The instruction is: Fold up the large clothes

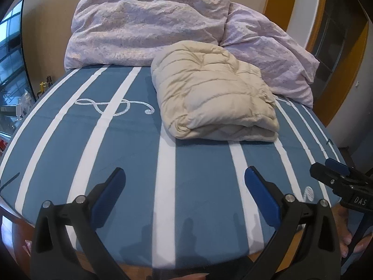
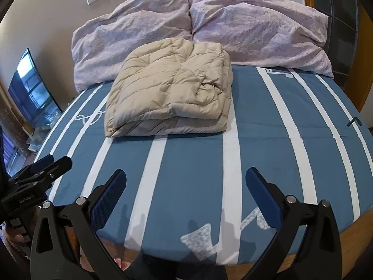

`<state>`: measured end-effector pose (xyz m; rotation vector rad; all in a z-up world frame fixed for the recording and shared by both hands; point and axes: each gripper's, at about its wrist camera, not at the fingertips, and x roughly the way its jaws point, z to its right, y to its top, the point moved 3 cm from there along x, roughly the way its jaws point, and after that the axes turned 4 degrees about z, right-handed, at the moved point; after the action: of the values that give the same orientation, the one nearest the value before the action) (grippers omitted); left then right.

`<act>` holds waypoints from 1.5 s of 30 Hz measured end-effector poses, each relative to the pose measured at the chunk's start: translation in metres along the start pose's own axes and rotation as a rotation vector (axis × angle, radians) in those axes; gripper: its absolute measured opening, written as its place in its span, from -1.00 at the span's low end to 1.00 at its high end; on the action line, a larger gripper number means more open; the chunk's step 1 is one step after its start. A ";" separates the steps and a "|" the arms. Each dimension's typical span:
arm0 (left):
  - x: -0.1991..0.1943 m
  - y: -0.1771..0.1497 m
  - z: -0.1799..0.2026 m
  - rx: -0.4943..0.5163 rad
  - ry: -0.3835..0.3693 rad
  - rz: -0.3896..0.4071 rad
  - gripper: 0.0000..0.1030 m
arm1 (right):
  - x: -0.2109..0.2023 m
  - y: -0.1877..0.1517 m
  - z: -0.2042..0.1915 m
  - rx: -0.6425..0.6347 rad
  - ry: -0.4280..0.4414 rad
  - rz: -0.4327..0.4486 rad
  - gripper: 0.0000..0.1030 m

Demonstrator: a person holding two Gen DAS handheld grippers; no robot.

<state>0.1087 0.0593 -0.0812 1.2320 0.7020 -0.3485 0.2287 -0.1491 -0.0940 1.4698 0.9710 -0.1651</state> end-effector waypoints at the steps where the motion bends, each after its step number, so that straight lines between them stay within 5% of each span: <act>1: -0.001 0.000 0.001 -0.001 -0.006 -0.002 0.96 | -0.003 -0.001 -0.001 0.001 0.003 0.001 0.97; 45: -0.014 0.003 0.021 -0.006 -0.103 -0.020 0.96 | -0.017 0.001 -0.004 0.057 0.093 -0.010 0.97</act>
<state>0.1070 0.0385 -0.0665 1.1934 0.6264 -0.4227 0.2172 -0.1535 -0.0819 1.5364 1.0558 -0.1335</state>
